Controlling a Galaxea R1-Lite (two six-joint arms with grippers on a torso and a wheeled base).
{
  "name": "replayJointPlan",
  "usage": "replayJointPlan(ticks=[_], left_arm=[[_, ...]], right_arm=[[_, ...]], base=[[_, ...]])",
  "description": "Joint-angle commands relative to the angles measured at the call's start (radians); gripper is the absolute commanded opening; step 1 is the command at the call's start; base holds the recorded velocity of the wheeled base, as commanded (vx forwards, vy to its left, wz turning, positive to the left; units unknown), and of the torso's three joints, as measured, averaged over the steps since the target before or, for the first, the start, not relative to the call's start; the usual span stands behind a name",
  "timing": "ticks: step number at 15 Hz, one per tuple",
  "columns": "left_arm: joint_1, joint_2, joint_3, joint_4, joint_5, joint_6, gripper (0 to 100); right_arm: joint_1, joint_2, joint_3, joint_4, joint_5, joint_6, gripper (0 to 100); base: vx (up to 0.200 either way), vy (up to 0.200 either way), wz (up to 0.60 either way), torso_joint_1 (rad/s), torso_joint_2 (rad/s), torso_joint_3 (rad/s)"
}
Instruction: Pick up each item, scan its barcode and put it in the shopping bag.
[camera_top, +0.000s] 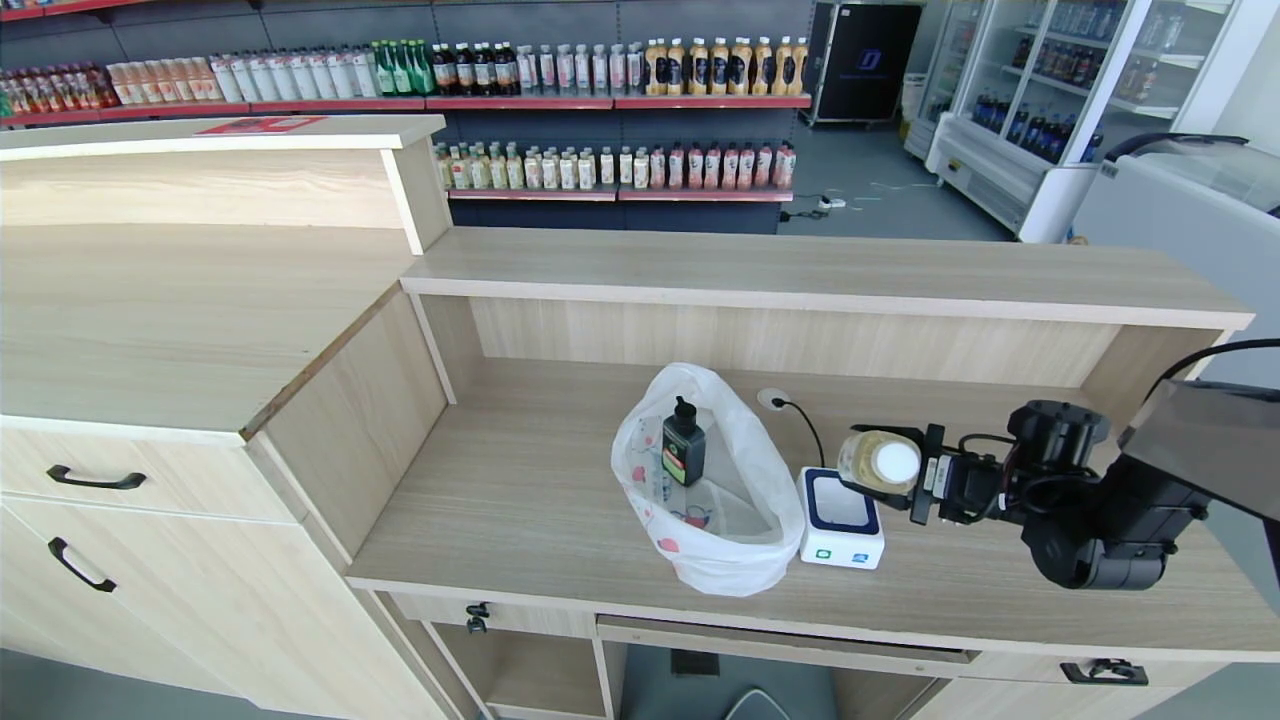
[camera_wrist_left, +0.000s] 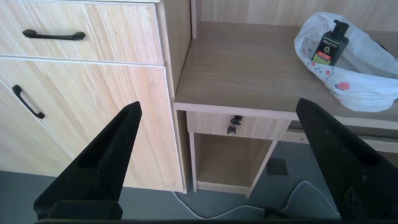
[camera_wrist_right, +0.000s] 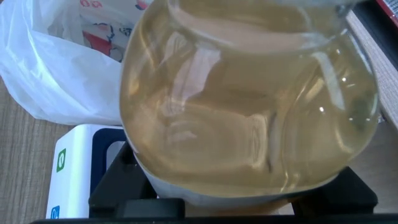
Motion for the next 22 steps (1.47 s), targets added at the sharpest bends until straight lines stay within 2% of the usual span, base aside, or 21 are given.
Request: replayJointPlan(ticks=[1,22], left_arm=[[0.000,0.002,0.000,0.000,0.000,0.000,100],[0.000,0.002,0.000,0.000,0.000,0.000,100]], right_arm=[[0.005,0.008,-0.003,-0.001,0.000,0.000,0],[0.034,0.039,-0.054,0.001,0.000,0.026,0]], base=[[0.000,0.000,0.00,0.000,0.00,0.000],[0.000,0.000,0.00,0.000,0.00,0.000]])
